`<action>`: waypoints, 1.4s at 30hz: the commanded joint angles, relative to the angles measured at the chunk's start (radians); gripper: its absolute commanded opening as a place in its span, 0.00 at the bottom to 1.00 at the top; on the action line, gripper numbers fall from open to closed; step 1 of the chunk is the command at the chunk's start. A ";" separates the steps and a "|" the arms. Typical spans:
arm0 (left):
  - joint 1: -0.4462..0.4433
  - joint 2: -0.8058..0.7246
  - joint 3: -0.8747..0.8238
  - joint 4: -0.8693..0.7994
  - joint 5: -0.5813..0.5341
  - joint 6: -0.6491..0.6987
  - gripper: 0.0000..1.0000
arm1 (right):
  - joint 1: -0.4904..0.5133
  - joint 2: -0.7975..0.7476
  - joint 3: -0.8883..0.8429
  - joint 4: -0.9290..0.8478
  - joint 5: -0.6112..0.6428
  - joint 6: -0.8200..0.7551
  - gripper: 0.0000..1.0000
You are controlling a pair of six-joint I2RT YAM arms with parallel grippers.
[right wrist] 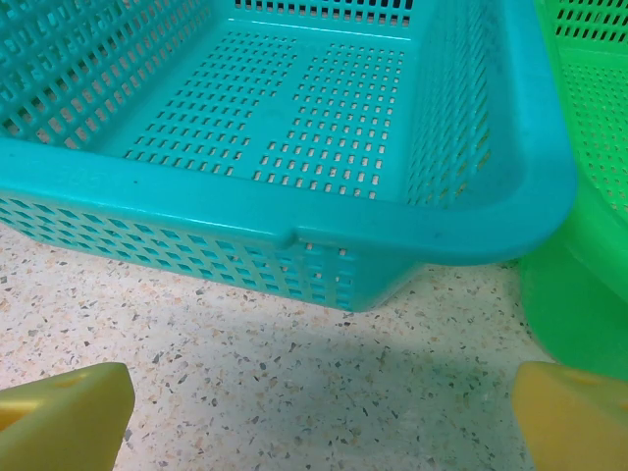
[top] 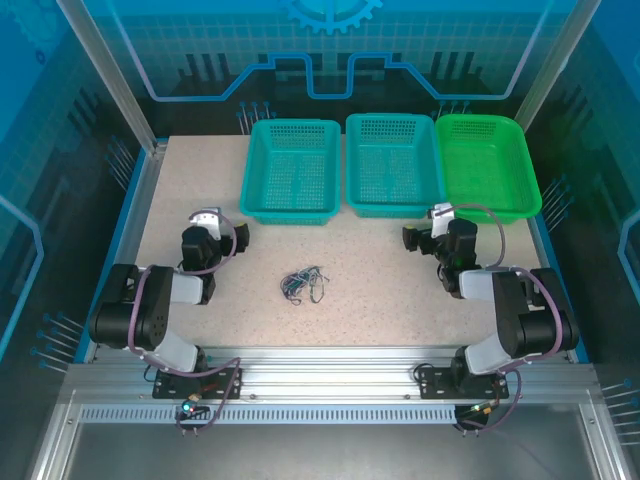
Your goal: Untangle the cables
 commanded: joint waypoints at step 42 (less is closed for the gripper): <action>-0.503 -0.329 0.581 -1.390 0.194 -0.468 0.71 | 0.565 -0.207 0.595 -1.102 -0.059 0.346 0.87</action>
